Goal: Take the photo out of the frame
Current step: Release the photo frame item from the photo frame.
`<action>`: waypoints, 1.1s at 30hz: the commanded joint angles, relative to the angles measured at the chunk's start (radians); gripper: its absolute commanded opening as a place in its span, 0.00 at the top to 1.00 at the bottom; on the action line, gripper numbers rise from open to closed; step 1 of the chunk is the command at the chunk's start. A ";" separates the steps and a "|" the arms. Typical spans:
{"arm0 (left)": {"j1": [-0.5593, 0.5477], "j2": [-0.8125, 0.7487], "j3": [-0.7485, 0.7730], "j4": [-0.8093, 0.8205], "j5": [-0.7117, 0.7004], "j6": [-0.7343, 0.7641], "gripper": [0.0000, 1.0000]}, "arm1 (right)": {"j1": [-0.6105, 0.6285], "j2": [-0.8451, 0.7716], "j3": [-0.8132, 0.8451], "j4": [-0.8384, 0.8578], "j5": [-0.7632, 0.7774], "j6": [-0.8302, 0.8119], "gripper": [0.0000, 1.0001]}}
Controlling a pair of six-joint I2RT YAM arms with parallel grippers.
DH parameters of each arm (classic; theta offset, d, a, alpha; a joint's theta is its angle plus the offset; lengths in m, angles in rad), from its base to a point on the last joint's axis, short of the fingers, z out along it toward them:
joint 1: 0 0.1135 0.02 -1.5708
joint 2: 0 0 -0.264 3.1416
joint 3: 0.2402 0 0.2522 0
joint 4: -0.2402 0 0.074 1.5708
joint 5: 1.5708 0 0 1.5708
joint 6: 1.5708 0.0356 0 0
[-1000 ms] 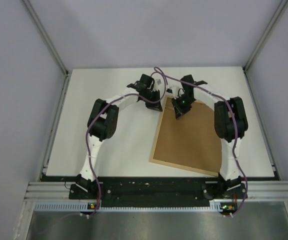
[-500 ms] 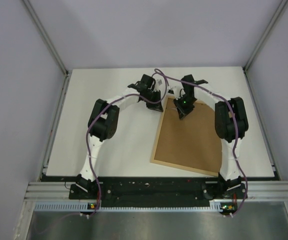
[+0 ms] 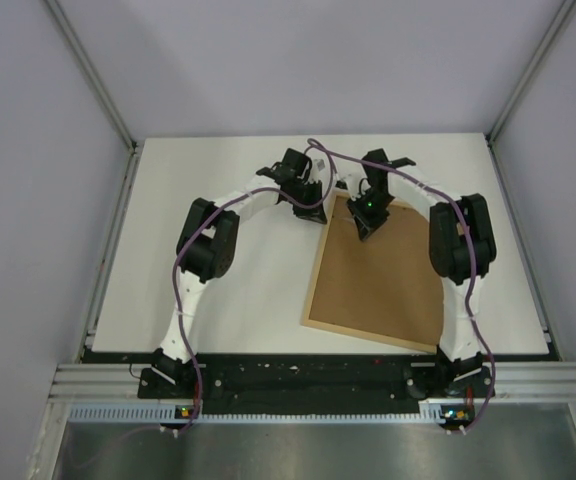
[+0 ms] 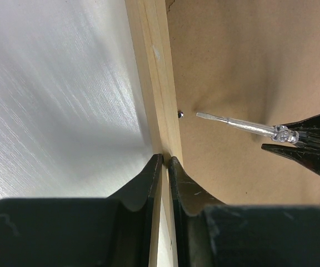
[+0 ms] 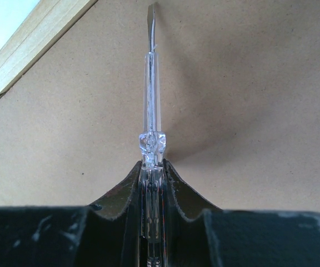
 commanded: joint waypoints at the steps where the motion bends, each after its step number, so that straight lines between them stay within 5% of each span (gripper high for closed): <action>1: -0.024 0.021 0.026 -0.016 0.013 0.008 0.86 | 0.020 0.006 0.061 -0.008 -0.014 -0.024 1.00; 33: -0.044 0.029 0.021 -0.022 0.030 0.018 0.86 | 0.079 0.178 0.114 0.049 -0.037 -0.030 1.00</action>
